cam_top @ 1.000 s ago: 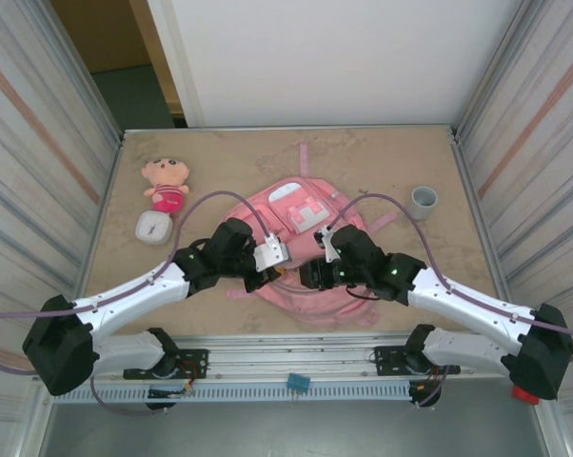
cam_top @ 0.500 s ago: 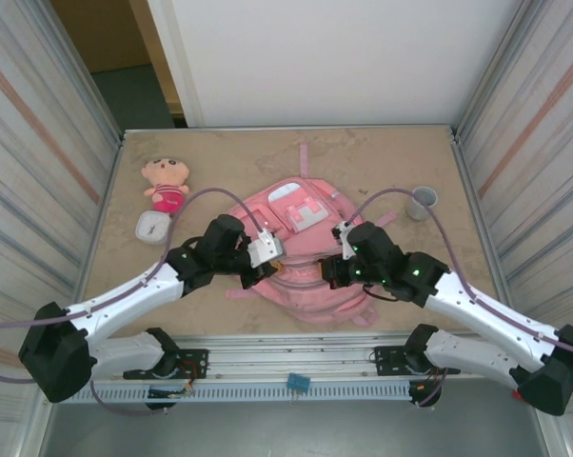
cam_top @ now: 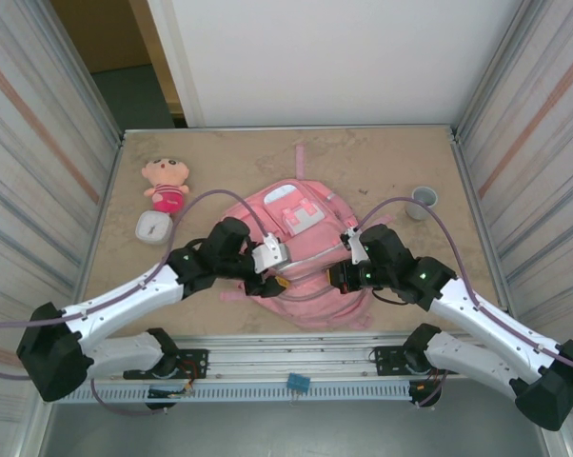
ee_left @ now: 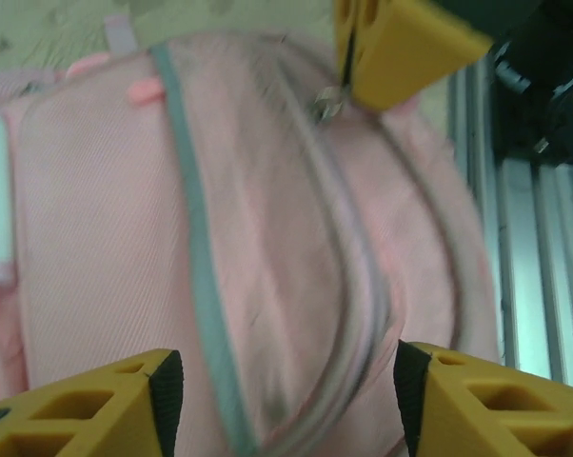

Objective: Pack books, pencil case, and school supplies into a backpack

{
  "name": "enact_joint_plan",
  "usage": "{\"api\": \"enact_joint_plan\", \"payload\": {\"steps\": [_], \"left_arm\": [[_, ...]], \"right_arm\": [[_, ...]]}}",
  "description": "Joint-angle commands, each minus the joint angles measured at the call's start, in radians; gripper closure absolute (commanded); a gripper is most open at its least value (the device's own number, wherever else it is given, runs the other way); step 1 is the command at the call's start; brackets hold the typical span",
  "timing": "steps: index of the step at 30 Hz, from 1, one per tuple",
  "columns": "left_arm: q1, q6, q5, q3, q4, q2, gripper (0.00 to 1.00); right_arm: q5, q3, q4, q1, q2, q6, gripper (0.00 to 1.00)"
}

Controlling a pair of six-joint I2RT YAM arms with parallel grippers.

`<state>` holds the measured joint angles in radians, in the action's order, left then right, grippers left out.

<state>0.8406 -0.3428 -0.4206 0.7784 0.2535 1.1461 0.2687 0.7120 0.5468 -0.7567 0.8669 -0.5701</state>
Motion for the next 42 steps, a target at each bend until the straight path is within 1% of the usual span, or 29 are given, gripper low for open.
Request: {"api": "enact_joint_plan", "payload": {"steps": [1,3,8,9,10,11,13,16,17,18,20,21,23,26,28,31,33,35,37,40,42], "left_arm": [[0.044,0.018,0.033,0.071,-0.035,0.052,0.38],[0.061,0.023,0.057,0.101,-0.040,0.099,0.38],[0.085,0.027,0.074,0.146,-0.036,0.196,0.39],[0.088,0.026,0.074,0.151,-0.033,0.208,0.40],[0.090,0.023,0.074,0.156,-0.028,0.218,0.43],[0.091,0.021,0.074,0.159,-0.023,0.224,0.48],[0.090,0.017,0.074,0.159,-0.013,0.223,0.62],[0.091,-0.002,0.081,0.141,-0.010,0.197,0.86],[0.091,-0.008,0.081,0.130,-0.013,0.182,0.91],[0.089,-0.016,0.074,0.120,-0.018,0.169,0.94],[0.090,-0.033,0.038,0.093,-0.034,0.139,0.95],[0.089,-0.037,0.022,0.084,-0.043,0.131,0.95],[0.089,-0.027,0.001,0.067,-0.079,0.118,0.95],[0.089,-0.025,-0.022,0.069,-0.091,0.125,0.96],[0.089,-0.022,-0.023,0.077,-0.093,0.131,0.96],[0.089,-0.028,-0.033,0.080,-0.095,0.132,0.96],[0.089,-0.030,-0.035,0.078,-0.092,0.126,0.96],[0.089,-0.032,-0.028,0.075,-0.089,0.119,0.96],[0.089,-0.029,0.004,0.070,-0.077,0.110,0.96],[0.078,-0.026,0.041,0.051,-0.057,0.088,0.96],[0.070,-0.022,0.053,0.030,-0.051,0.063,0.96]], "right_arm": [[0.059,0.003,-0.045,0.007,-0.008,0.030,1.00],[0.067,0.006,-0.043,0.005,-0.004,0.036,1.00],[0.074,0.013,-0.027,0.006,-0.009,0.047,1.00],[0.075,0.014,-0.026,0.005,-0.011,0.051,1.00],[0.073,0.013,-0.023,0.007,-0.015,0.053,1.00],[0.064,0.015,-0.015,0.008,-0.020,0.055,1.00],[0.030,0.013,0.010,0.017,-0.025,0.053,1.00],[-0.039,0.009,0.063,0.051,-0.020,0.045,1.00],[-0.062,0.005,0.079,0.065,-0.016,0.039,1.00],[-0.073,0.002,0.084,0.074,-0.011,0.037,1.00],[-0.060,-0.006,0.066,0.082,-0.002,0.039,1.00],[-0.042,-0.009,0.044,0.081,0.001,0.040,0.98],[-0.001,-0.026,-0.017,0.077,0.004,0.038,0.92],[0.037,-0.040,-0.058,0.074,0.017,0.039,0.84],[0.045,-0.045,-0.057,0.074,0.032,0.043,0.73],[0.055,-0.052,-0.064,0.074,0.048,0.052,0.69],[0.058,-0.053,-0.074,0.074,0.055,0.058,0.70],[0.049,-0.050,-0.070,0.078,0.061,0.066,0.77],[0.003,-0.038,-0.037,0.089,0.063,0.068,0.86],[-0.032,-0.035,0.014,0.147,0.039,0.073,0.92],[-0.028,-0.042,0.035,0.216,0.017,0.089,0.94]]}}
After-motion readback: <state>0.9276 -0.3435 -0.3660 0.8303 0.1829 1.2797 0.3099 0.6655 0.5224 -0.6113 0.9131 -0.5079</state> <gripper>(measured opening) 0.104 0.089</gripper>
